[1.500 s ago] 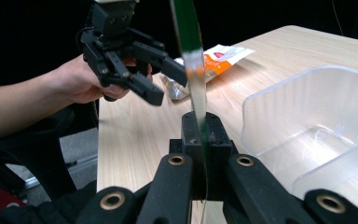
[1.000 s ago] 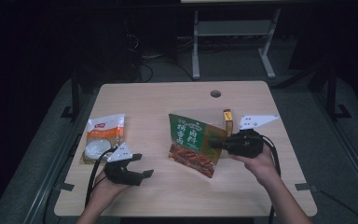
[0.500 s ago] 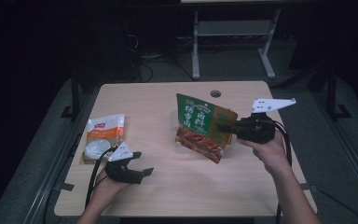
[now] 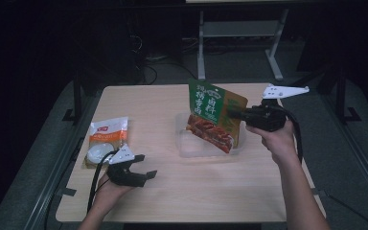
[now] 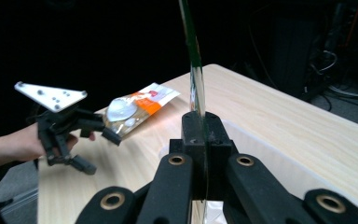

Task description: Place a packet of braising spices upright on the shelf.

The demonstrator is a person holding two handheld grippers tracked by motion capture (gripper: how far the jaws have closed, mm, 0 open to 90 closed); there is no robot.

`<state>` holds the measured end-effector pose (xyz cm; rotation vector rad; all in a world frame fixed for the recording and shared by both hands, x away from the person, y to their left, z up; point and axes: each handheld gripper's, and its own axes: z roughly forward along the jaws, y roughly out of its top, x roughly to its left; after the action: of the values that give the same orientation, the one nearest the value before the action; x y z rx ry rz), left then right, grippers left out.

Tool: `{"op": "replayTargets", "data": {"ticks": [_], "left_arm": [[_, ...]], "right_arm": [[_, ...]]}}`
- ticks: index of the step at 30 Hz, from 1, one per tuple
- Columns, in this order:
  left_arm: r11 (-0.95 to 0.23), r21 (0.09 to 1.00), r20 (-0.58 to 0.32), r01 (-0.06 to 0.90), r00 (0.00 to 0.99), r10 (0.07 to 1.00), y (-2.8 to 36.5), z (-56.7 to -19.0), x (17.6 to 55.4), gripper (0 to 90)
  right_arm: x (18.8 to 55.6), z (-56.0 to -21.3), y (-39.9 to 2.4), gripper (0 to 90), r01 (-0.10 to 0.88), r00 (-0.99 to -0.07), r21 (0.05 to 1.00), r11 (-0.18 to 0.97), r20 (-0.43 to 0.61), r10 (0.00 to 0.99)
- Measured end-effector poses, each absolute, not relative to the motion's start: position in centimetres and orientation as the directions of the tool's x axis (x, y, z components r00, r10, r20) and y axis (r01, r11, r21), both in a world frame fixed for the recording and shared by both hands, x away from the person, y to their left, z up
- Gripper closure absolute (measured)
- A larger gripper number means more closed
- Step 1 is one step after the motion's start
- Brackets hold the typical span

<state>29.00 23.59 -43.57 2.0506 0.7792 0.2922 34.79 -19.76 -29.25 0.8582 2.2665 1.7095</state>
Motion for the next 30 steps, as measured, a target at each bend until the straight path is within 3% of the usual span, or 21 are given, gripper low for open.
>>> {"op": "replayTargets", "data": {"ticks": [30], "left_arm": [[-0.421, 0.809, -0.068, 0.409, 0.778, 0.625, 23.9, -43.6, 28.9, 20.6]], "right_arm": [[36.3, -30.7, -20.5, 90.0, 0.337, -0.705, 0.936, 0.101, 0.180, 0.686]]}}
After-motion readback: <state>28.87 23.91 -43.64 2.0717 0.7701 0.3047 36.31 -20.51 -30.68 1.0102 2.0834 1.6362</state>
